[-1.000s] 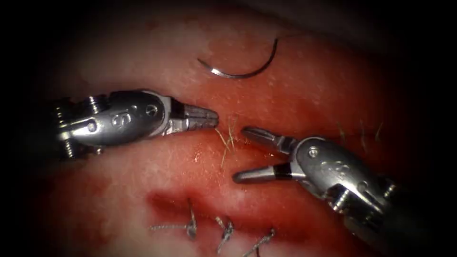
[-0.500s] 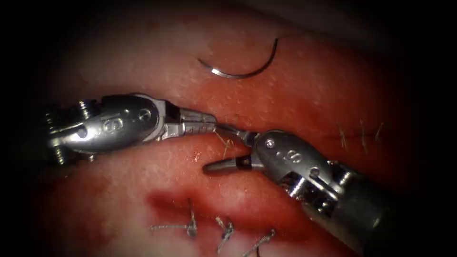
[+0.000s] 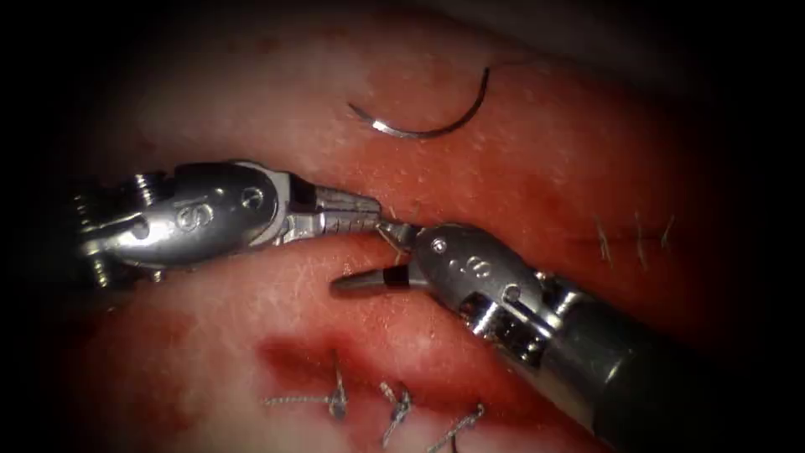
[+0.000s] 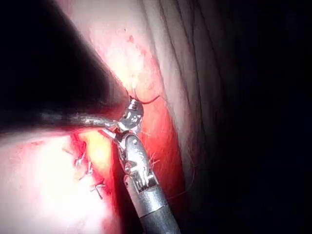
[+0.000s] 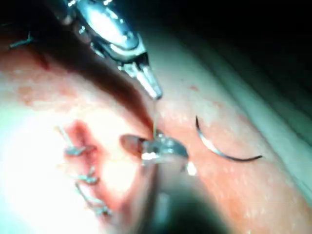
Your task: Wound Closure
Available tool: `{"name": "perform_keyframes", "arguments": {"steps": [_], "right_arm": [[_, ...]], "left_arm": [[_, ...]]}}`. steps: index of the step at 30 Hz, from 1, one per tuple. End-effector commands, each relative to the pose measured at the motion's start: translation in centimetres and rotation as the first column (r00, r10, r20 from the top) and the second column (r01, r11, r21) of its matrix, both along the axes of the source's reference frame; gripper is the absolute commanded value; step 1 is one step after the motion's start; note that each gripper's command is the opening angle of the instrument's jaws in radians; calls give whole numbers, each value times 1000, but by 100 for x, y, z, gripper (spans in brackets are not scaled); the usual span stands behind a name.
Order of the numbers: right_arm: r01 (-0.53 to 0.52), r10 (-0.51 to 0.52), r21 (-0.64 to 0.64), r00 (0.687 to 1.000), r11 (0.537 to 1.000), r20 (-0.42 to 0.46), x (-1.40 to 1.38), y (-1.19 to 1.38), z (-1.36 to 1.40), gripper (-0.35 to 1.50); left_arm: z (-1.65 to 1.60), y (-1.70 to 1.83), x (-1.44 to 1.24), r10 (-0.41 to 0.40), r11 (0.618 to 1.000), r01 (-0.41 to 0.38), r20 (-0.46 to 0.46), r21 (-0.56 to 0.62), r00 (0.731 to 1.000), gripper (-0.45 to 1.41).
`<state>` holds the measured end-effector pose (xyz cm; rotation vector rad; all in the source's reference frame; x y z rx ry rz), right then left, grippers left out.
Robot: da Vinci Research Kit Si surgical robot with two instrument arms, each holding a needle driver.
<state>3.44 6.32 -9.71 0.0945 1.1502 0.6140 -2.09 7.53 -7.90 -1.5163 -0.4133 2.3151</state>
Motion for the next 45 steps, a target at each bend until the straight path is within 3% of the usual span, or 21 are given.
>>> {"name": "perform_keyframes", "arguments": {"steps": [1,13,15,16,17,18,27,28,29,30,32,39,42,45], "right_arm": [[0,0,-13,1000,1000,-5,8,8,1,148],[-18,17,-35,999,999,-28,15,13,0,143],[-18,17,-36,999,999,-27,14,11,0,118],[-7,6,-33,999,999,-34,12,11,0,93],[37,-38,-22,997,999,-67,10,10,0,-18],[43,-44,-22,997,999,-70,10,10,0,-35],[54,-57,-66,997,996,-44,8,12,-4,-35],[56,-59,-71,997,996,-42,8,12,-3,5],[54,-57,-66,997,996,-44,7,11,-4,74],[51,-53,-55,997,997,-48,5,11,-5,121],[9,-10,-50,1000,999,-28,-7,13,-12,148],[-3,3,-13,999,1000,-42,-83,30,-60,148],[-49,48,-7,997,999,-54,-124,49,-82,148],[-78,78,-5,996,997,-43,-142,56,-85,148]], "left_arm": [[4,4,-5,0,1000,0,1,-2,1000,-35],[4,3,-7,-2,1000,2,0,-2,1000,-35],[4,3,-7,-2,1000,2,-1,-2,1000,-35],[4,3,-7,-2,1000,2,-1,-2,1000,-35],[4,3,-7,-2,1000,2,-1,-2,1000,-35],[4,3,-7,-2,1000,2,-1,-2,1000,-35],[-2,5,-2,-5,1000,5,-1,1,1000,-35],[-5,7,0,-10,1000,10,-3,7,1000,-35],[-7,9,4,-13,1000,13,-5,8,1000,-35],[-9,11,8,-16,1000,16,-6,9,1000,-35],[-17,18,23,-31,1000,31,-14,2,999,-35],[-15,36,93,-98,995,97,-71,-15,993,-35],[15,53,132,-115,993,113,-92,-32,989,-35],[49,59,156,-128,990,121,-110,-66,986,-35]]}}
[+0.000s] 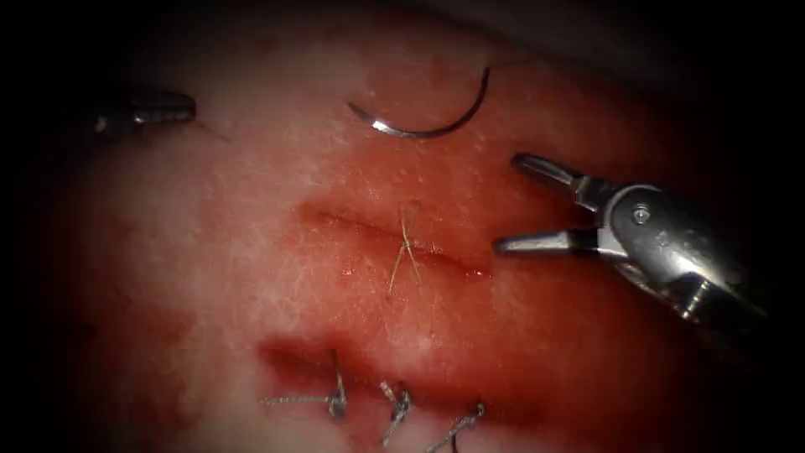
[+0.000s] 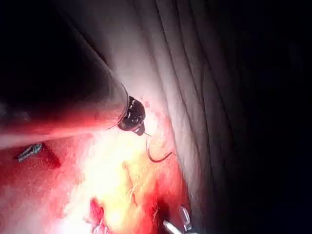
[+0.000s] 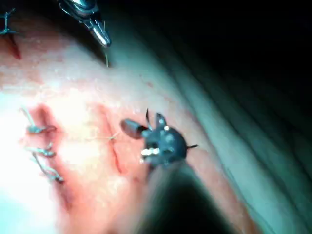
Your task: Wound Closure
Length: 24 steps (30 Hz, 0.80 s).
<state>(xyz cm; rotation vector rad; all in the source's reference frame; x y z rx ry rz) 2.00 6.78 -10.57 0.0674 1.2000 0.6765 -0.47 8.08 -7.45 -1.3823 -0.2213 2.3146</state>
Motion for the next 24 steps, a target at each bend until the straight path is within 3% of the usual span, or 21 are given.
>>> {"name": "perform_keyframes", "arguments": {"steps": [1,5,7,9,12,14,19,24], "right_arm": [[-14,14,-7,1000,1000,5,1,10,2,148],[-44,44,-11,999,999,25,2,9,7,148],[-46,46,-11,999,999,26,2,9,7,148],[-45,46,-11,999,999,26,1,9,7,148],[-46,46,-11,999,999,27,1,9,7,148],[-46,46,-11,999,999,27,1,9,7,148],[-46,47,-11,999,999,27,0,10,7,148],[-46,46,-10,999,999,23,-2,12,7,148]], "left_arm": [[13,3,-2,-8,1000,8,-6,-4,1000,-35],[49,-6,2,-28,999,27,-25,-26,999,-35],[70,-14,4,-7,1000,7,-40,-12,999,-2],[86,-19,10,-4,1000,5,-68,24,998,50],[89,-17,26,-35,986,50,-97,157,995,68],[90,-19,34,-10,985,32,-126,169,992,74],[84,-25,79,151,966,-98,-214,241,965,77],[53,-15,106,205,952,-135,-242,276,948,72]]}}
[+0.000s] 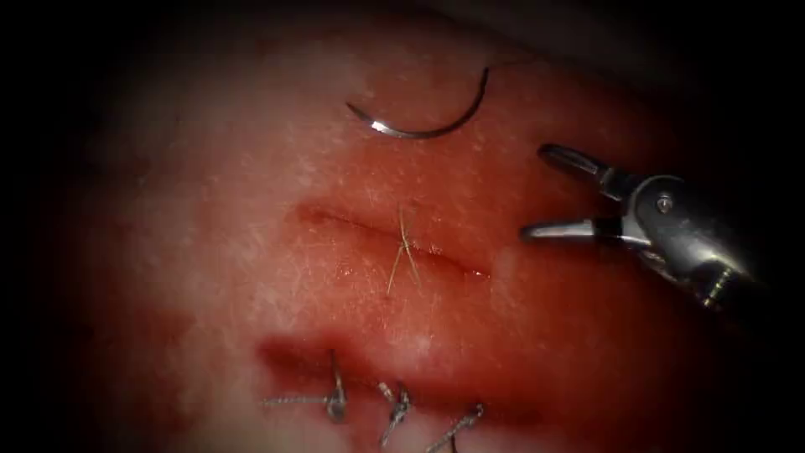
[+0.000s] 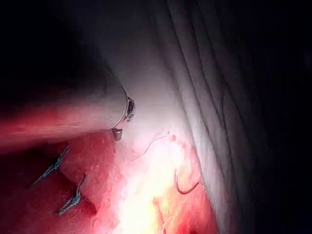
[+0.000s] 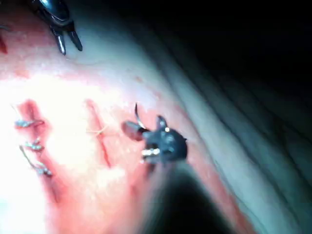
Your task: Wound Closure
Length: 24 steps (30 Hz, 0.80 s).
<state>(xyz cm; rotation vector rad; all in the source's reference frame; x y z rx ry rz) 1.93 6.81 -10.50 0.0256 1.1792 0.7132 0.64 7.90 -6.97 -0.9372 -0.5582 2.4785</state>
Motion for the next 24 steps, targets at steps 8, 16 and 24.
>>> {"name": "perform_keyframes", "arguments": {"steps": [8,16,24], "right_arm": [[168,-169,-25,986,985,1,-2,14,-21,141],[224,-221,-115,974,968,39,14,-2,-52,136],[222,-212,-139,974,965,84,4,-5,-53,123]], "left_arm": [[-105,35,-50,-90,978,128,219,-165,972,59],[-129,-1,-157,-65,943,161,313,-290,948,56],[-97,-33,-201,-6,901,170,380,-400,925,49]]}}
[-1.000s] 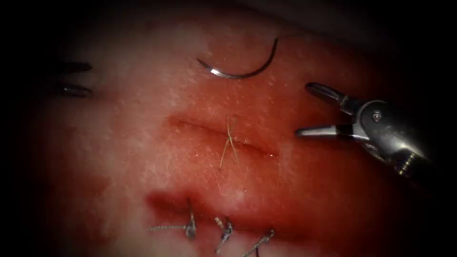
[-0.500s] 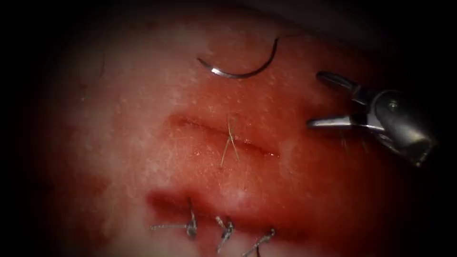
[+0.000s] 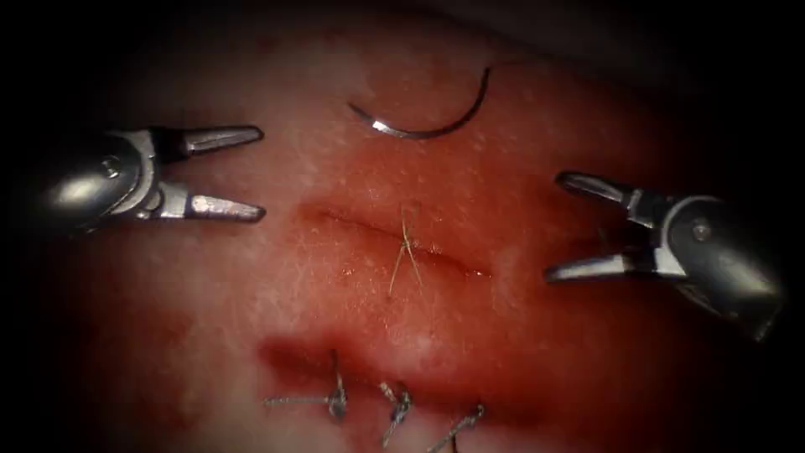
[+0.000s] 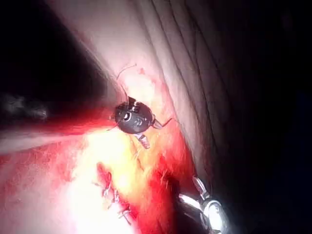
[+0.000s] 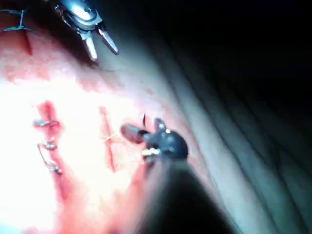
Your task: Wound Closure
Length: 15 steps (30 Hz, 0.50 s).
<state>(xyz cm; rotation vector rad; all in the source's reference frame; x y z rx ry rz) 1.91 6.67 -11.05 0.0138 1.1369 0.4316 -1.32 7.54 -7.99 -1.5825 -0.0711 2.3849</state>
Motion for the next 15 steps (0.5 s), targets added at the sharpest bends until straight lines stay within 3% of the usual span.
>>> {"name": "perform_keyframes", "arguments": {"steps": [1,9,15], "right_arm": [[0,0,-13,1000,1000,-1,6,10,2,121],[4,-4,-28,1000,1000,3,6,10,9,121],[6,-6,-33,1000,999,4,8,10,8,118]], "left_arm": [[6,2,-5,5,1000,-5,0,-9,1000,49],[20,-7,-9,63,998,-62,35,-28,997,49],[25,-3,-17,149,989,-147,102,-27,984,47]]}}
